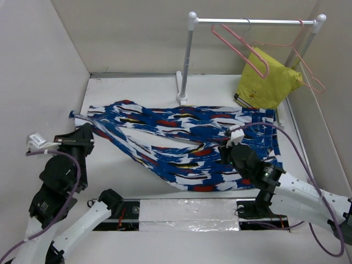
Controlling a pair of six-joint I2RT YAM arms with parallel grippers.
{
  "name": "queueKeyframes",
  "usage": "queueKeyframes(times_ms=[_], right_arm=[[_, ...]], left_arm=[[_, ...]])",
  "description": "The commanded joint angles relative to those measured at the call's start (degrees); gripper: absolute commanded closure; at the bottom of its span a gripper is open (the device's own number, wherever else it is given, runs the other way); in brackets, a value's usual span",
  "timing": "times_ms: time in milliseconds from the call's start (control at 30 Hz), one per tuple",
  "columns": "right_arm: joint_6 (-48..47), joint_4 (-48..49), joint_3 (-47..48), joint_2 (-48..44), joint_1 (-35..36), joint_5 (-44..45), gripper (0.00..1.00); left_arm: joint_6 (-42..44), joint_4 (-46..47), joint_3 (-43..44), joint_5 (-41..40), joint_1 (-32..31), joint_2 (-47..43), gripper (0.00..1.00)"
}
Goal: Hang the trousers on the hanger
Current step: Flatten out the trousers at the center of the board.
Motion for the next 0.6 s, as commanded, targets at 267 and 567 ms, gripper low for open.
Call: queueKeyframes(times_ms=[267, 567], right_arm=[[6.1, -2.0, -3.0, -5.7, -19.5, -0.1, 0.92], [7.3, -0.1, -5.0, -3.9, -38.0, -0.6, 0.26]], left_arm=[[7.1, -6.1, -0.9, -5.6, 0.2, -4.2, 1.0], [9.3, -2.3, -8.7, -3.0, 0.2, -6.6, 1.0]])
